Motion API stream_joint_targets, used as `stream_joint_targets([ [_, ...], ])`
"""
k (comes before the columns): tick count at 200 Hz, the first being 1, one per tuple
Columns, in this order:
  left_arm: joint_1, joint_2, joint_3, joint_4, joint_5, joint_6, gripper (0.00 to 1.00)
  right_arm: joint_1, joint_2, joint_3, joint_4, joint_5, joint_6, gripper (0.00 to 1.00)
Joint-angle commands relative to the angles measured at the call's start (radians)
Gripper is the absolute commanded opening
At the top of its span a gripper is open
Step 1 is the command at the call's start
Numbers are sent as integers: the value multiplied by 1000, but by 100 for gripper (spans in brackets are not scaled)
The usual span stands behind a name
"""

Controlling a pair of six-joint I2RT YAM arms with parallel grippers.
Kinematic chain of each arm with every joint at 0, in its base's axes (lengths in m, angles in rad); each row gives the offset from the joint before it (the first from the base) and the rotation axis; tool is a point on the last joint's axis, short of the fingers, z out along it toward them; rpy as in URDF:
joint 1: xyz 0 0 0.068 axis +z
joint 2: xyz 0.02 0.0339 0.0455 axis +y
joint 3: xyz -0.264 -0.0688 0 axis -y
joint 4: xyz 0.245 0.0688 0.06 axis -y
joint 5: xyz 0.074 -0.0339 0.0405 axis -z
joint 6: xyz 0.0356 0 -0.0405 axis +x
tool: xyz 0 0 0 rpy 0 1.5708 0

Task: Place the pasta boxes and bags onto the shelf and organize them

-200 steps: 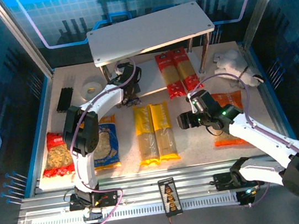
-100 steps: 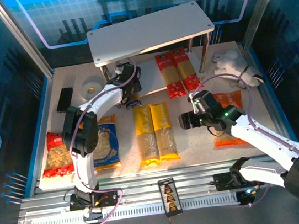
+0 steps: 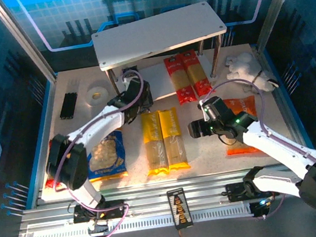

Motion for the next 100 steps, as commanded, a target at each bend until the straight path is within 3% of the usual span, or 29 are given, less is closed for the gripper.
stream_joint_targets([
  [1,-77,-118,-73,-6,-57,19,75,-11,5,-14,15,-23,19,86],
  [56,-244,-337,-318,-113,-68,-162,78,-11,7,-23,39,-41,30,86],
  [100,-315,-338,-458,-98,-19,-326,79,-10,7,-22,49,-56,34,86],
])
